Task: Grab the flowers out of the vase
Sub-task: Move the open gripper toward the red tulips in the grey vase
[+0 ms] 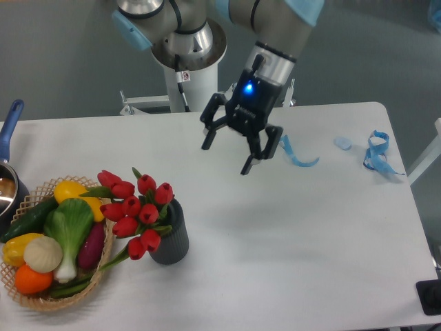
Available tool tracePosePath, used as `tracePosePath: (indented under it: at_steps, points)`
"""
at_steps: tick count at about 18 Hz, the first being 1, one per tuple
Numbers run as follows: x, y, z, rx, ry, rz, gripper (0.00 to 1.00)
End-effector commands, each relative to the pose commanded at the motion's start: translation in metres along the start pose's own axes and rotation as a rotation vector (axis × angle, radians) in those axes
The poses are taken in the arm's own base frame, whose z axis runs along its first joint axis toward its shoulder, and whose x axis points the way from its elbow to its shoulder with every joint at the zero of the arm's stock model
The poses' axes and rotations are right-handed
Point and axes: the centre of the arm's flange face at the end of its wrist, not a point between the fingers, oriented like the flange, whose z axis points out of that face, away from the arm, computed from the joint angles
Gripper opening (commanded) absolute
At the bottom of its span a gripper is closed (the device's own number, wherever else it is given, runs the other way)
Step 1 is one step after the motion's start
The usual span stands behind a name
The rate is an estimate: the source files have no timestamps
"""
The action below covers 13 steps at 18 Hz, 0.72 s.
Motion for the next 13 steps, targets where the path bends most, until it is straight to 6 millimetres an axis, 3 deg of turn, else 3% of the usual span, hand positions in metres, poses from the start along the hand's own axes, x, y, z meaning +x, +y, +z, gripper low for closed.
tracePosePath:
  at_steps: [1,3,7,13]
  points:
    - [0.007,-0.007,0.009,0.001,0.022,0.011,1.00]
    - [0.005,-0.005,0.016,0.003,0.033,0.009,1.00]
    - [-0.001,-0.010,0.053,0.007,0.056,0.063,1.00]
    - [-0.002,-0.014,0.072,0.011,0.090,0.067,1.00]
